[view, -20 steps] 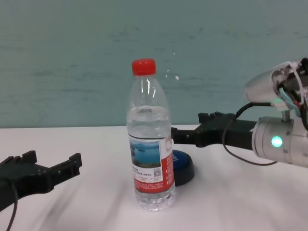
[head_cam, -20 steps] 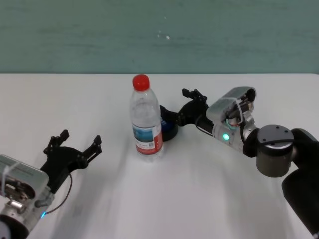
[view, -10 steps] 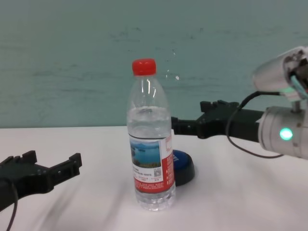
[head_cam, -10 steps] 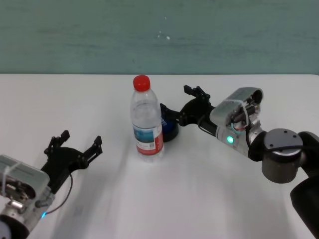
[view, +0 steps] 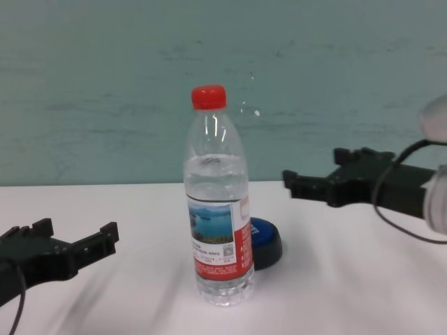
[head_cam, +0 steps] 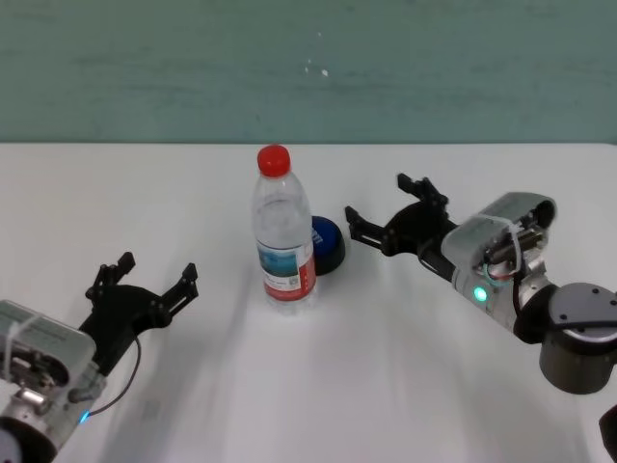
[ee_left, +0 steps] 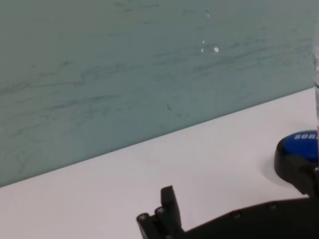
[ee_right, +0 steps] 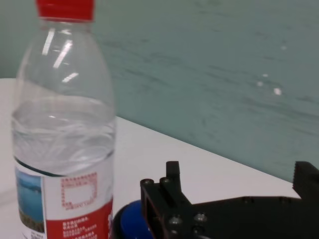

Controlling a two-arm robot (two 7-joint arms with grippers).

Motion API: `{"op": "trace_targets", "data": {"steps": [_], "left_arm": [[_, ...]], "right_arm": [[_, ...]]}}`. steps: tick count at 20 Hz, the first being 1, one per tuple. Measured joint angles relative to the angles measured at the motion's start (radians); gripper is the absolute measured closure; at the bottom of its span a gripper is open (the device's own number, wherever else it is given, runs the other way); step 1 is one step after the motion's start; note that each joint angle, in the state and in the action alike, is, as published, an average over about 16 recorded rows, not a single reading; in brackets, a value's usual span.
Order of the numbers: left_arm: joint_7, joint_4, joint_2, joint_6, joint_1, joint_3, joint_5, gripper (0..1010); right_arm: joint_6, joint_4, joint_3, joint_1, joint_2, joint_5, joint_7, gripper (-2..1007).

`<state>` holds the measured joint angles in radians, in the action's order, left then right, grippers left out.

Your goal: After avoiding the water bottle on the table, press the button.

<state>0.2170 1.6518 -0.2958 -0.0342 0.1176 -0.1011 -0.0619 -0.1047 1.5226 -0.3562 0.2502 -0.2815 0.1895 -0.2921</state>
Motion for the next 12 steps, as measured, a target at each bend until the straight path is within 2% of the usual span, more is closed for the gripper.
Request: {"op": "trace_targets", "data": {"steps": [6,12], "left_arm": [[0.000,0.000,0.000,0.000,0.000,0.000,0.000,10],[0.000,0.000,0.000,0.000,0.000,0.000,0.000,10]], "right_arm": [[-0.001,0.085,0.047,-0.089,-0.003,-0.013,0.049,1],[0.020,0.177,0.091,-0.184,0.014,-0.035,0.107,1]]}}
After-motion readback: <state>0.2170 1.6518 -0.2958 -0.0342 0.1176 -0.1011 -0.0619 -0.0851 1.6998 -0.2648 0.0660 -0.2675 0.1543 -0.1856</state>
